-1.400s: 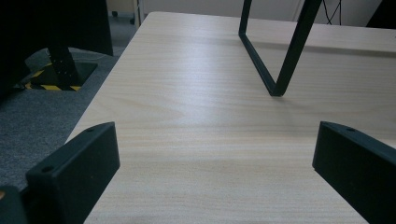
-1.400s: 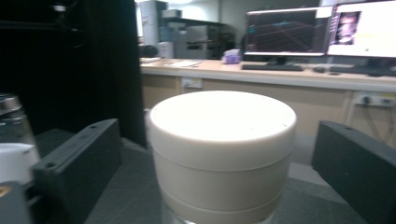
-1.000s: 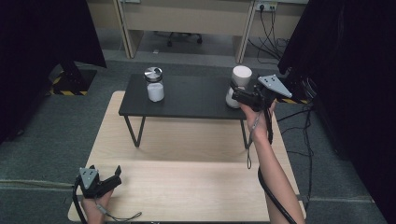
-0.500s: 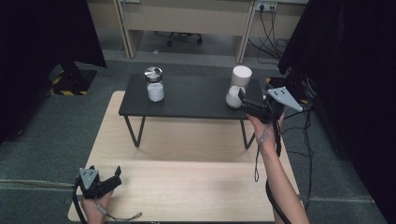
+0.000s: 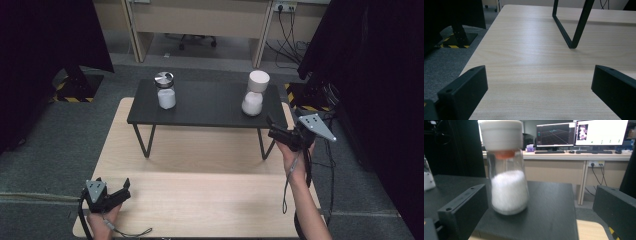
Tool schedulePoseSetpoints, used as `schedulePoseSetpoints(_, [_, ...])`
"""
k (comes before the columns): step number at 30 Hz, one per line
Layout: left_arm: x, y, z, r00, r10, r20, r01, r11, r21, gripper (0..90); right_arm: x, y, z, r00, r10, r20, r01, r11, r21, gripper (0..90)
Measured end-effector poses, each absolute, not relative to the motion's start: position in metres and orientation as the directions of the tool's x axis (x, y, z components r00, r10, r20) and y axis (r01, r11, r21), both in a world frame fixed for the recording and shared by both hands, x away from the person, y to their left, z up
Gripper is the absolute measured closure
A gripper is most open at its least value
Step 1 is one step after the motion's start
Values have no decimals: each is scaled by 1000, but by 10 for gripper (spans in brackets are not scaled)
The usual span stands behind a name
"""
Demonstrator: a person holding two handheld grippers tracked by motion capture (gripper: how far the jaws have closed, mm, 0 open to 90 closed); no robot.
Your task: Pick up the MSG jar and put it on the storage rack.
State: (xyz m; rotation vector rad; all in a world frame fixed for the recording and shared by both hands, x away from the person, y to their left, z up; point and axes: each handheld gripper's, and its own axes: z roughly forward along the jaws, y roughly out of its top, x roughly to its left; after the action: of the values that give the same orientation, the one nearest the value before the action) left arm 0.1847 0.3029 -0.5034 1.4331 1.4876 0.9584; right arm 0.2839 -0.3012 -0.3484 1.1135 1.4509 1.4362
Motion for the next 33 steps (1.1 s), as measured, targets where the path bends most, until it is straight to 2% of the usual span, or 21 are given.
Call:
schedulePoseSetpoints(7, [185,302,-503,3,998,-57,359,52,932,0,271,-314,-364,-276,959,65,79,-45,996,3])
schedulePoseSetpoints(33, [186,300,-502,3,999,-43,369,39,929,0,217,-342,-429,-178,983,41,129,-18,991,3])
